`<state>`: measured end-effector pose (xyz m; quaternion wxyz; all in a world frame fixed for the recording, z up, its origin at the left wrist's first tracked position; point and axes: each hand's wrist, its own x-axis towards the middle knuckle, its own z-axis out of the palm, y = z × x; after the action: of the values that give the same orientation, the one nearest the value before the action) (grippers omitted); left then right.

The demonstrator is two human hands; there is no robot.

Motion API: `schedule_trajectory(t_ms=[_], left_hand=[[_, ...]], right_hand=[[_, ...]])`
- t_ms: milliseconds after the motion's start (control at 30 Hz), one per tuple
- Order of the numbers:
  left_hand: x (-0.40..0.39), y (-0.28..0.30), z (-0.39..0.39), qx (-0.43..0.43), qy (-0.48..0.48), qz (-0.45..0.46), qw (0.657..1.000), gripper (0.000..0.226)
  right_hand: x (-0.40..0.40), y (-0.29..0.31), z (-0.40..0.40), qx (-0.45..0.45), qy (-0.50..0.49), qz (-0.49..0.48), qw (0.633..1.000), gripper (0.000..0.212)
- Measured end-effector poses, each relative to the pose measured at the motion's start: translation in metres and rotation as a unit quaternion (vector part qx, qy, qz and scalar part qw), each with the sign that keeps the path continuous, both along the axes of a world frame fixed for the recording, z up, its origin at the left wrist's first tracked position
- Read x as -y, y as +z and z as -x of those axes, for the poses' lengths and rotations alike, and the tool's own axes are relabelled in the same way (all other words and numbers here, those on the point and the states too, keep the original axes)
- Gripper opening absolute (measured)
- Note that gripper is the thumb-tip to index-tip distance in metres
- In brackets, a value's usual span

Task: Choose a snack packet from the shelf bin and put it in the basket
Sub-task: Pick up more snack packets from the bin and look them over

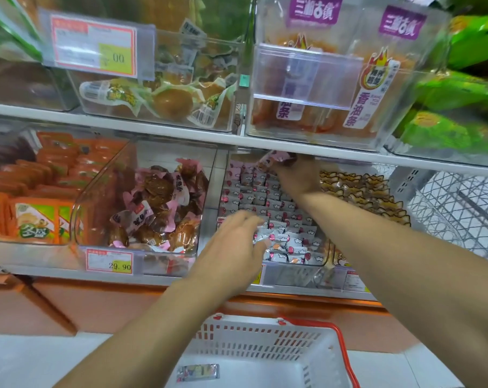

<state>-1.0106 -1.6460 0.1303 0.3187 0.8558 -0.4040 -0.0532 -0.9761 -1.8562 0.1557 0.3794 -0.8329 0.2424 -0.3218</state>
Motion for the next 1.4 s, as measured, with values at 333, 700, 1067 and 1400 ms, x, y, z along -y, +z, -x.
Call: schedule_trajectory(t_ms=[333, 700, 1067, 1400], left_hand=[[0.090, 0.018, -0.064, 0.007, 0.026, -0.165, 0.986, 0.046], [0.115, -0.004, -0.110, 0.064, 0.045, -0.267, 0.960, 0.082], [0.110, -0.003, -0.097, 0.085, 0.061, -0.294, 0.950, 0.089], [0.090, -0.004, -0.071, 0.077, 0.048, -0.278, 0.956, 0.093]], right_hand=[[0.023, -0.009, -0.004, -0.044, 0.019, 0.056, 0.997, 0.015], [0.034, -0.016, -0.014, -0.016, 0.022, 0.094, 0.995, 0.028], [0.039, -0.007, -0.023, -0.052, 0.081, 0.071, 0.993, 0.025], [0.022, -0.011, -0.038, -0.158, 0.154, 0.153, 0.963, 0.033]])
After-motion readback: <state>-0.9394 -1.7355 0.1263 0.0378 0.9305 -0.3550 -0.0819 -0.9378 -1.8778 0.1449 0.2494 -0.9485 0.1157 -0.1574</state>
